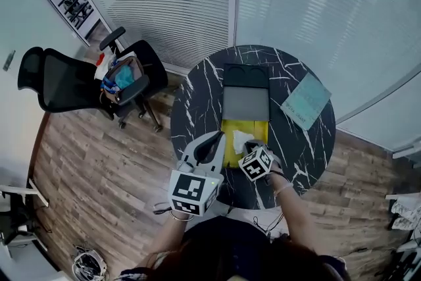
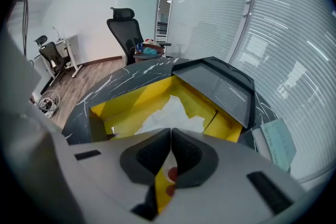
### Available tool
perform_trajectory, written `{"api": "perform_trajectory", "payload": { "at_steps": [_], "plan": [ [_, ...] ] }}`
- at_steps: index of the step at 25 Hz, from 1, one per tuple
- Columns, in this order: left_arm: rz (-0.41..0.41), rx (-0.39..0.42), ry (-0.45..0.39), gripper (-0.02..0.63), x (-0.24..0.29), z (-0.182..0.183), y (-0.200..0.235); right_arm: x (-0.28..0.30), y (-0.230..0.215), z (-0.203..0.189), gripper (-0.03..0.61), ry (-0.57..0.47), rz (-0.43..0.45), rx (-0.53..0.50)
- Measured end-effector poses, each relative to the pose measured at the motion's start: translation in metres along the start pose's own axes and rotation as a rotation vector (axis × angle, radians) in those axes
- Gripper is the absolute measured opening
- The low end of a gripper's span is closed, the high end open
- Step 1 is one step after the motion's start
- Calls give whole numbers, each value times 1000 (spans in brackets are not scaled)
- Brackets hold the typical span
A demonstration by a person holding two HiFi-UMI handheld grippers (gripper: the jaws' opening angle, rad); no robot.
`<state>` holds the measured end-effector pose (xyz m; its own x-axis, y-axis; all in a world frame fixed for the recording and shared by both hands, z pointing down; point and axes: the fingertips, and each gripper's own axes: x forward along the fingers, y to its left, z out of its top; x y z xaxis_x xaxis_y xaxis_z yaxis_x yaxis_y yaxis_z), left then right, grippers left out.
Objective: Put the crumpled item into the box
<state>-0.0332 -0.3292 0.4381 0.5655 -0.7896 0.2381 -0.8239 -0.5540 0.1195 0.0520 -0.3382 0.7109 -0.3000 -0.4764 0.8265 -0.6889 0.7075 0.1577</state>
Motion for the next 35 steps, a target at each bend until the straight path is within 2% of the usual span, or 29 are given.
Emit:
{"api": "perform_trajectory", "payload": {
  "at_steps": [17, 21, 24, 35],
  "plan": [
    [13, 6, 9, 28, -2, -3, 3, 10, 2, -8, 28, 51, 23, -31],
    [14, 7, 5, 28, -5, 0, 3, 7, 0, -6, 34, 41, 20, -15],
    [15, 9, 0, 28, -7, 0, 2, 4, 2, -4, 64, 36, 28, -10],
    [11, 10, -16, 28, -22, 3, -10, -16, 7, 3, 58, -4, -6, 8]
  ]
}}
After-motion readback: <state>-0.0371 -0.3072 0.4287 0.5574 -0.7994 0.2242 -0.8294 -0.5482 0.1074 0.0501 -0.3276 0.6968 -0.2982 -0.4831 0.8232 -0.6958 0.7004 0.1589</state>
